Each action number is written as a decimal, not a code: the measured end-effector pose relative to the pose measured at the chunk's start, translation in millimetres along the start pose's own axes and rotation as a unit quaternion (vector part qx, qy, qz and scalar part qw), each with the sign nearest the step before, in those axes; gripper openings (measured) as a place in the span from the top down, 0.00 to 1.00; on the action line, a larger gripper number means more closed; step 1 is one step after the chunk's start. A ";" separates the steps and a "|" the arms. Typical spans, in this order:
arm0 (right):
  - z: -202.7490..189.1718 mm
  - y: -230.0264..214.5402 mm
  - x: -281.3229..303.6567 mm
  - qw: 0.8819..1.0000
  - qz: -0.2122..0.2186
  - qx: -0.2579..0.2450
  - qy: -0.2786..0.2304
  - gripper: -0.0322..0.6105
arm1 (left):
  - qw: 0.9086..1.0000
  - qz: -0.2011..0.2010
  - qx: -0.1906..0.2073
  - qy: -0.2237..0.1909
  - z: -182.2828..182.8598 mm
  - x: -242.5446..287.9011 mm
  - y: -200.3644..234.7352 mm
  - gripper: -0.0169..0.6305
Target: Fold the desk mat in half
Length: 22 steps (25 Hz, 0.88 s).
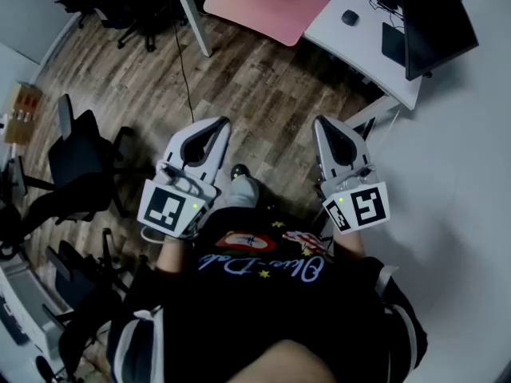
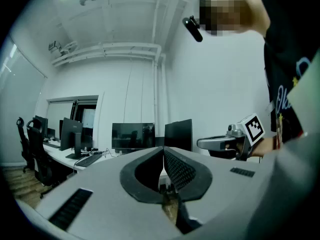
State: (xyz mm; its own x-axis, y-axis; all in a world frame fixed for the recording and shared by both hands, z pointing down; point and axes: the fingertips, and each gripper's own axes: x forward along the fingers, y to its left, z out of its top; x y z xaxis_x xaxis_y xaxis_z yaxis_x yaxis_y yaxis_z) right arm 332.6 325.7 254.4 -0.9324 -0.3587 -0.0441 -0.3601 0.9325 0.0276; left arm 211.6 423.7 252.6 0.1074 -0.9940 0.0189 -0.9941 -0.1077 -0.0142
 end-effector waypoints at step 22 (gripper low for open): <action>-7.9 -28.8 61.7 0.999 -0.031 -0.006 0.019 0.95 | 1.000 -0.014 -0.016 -0.002 -4.9 40.6 66.9 0.97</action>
State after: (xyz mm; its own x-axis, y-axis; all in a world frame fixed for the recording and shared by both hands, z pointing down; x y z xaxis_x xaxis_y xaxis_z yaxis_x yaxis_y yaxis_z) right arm 285.3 276.4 258.8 -0.9090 -0.4166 -0.0089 -0.4166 0.9083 0.0375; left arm 149.4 376.2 257.3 0.1344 -0.9908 0.0147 -0.9908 -0.1341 0.0188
